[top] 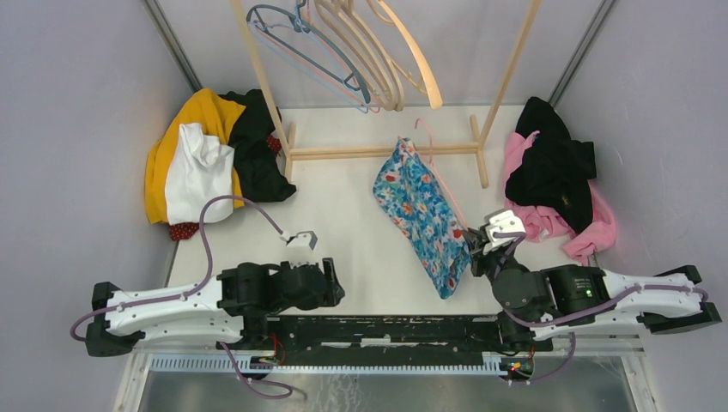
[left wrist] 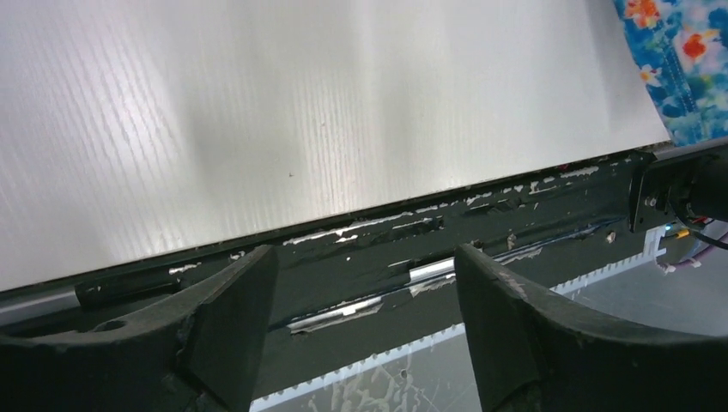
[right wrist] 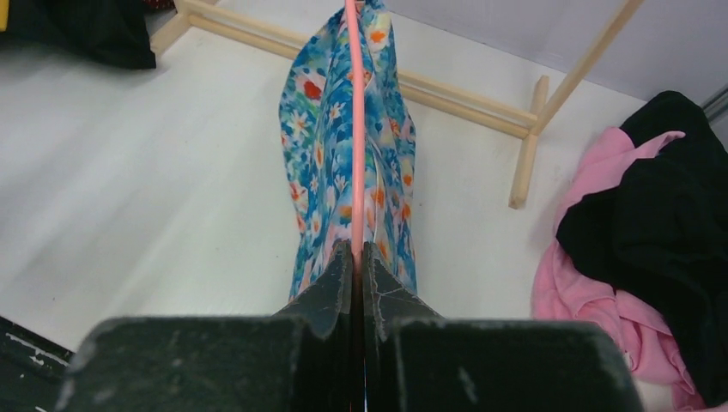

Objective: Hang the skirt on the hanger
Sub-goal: Hang the skirt on the hanger, then place the hanger on the clothesline.

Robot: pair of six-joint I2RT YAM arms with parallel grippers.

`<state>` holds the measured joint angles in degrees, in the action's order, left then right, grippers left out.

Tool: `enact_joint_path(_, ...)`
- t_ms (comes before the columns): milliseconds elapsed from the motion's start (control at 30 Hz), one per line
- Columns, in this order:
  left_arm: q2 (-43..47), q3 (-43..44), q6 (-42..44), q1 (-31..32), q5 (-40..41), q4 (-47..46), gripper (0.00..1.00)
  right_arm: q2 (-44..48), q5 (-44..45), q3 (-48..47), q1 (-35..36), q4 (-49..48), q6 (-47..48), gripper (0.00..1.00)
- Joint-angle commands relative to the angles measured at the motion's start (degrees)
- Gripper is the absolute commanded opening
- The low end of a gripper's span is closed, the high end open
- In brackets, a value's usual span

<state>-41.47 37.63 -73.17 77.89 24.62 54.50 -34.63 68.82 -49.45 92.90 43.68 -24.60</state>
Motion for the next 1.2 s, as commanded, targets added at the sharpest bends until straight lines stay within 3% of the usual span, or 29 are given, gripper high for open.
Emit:
enact_joint_path(0, -4.12, 4.92, 5.32, 0.4, 4.36, -5.98, 0.87, 1.61, 8.22, -4.52, 0.35, 0.94, 2.56, 0.01)
enact_joint_path(33, -5.46, 6.26, 6.35, 0.27, 4.63, -6.97, 0.99, 1.81, 8.67, -4.98, 0.34, 1.4, 2.55, 0.01)
enact_joint_path(67, -6.72, 7.24, 7.14, 0.29, 4.86, -7.86, 0.99, 1.96, 9.08, -5.34, 0.39, 1.92, 2.56, 0.01)
enact_joint_path(200, -11.19, 9.9, 11.57, -1.17, 3.9, -11.85, 0.99, 2.63, 10.16, -6.58, 0.32, 3.17, 2.54, 0.01)
enact_joint_path(367, -14.92, 9.73, 17.63, -7.95, -2.57, -18.39, 0.99, 2.72, 12.62, -8.71, 0.3, 5.38, 2.69, 0.01)
enact_joint_path(633, -20.53, 11.48, 21.95, -11.76, -6.93, -22.66, 0.99, 3.36, 16.5, -13.16, 0.33, -1.8, 13.58, 0.01)
enact_joint_path(833, -21.71, 11.09, 22.44, -12.13, -7.69, -24.35, 0.99, 4.53, 17.4, -13.44, 0.3, -16.16, 29.59, 0.01)
enact_joint_path(1033, -22.93, 9.38, 22.39, -12.69, -8.36, -26.0, 0.99, 5.22, 14.22, -11.25, 0.34, -41.52, 51.57, 0.01)
enact_joint_path(1167, -23.36, 7.63, 21.72, -12.68, -9.63, -28.23, 0.99, 1.83, 11.88, -14.01, 0.25, -49.69, 60.71, 0.02)
